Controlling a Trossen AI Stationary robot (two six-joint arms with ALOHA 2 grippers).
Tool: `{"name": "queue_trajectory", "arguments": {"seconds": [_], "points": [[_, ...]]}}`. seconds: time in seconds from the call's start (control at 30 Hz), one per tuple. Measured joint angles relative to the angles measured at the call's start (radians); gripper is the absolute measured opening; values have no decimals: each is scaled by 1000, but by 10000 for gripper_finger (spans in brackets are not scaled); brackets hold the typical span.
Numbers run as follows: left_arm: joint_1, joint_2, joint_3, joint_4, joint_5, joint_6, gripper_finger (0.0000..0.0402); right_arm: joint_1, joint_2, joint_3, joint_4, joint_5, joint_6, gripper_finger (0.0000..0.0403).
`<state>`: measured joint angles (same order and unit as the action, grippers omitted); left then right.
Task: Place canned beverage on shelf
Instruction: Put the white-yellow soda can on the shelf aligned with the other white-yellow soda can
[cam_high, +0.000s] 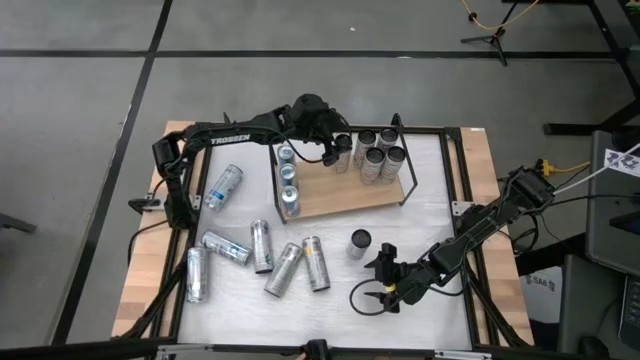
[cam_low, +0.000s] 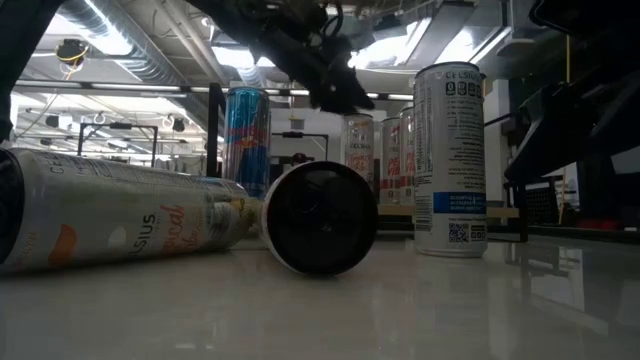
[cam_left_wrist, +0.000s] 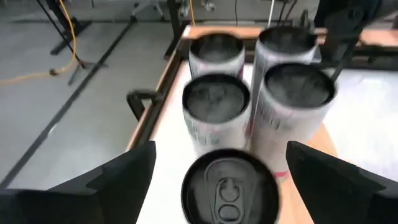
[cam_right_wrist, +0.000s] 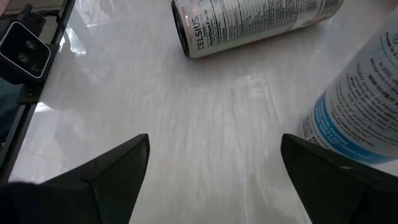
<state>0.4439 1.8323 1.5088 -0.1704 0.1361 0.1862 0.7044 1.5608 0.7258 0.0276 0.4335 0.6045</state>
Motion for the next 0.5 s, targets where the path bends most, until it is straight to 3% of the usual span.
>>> {"name": "queue_trajectory", "arguments": {"seconds": [0.5], "points": [[-68,-178,34,-75,-28,-2,352,2,0,0,-3,-20,2,358]]}}
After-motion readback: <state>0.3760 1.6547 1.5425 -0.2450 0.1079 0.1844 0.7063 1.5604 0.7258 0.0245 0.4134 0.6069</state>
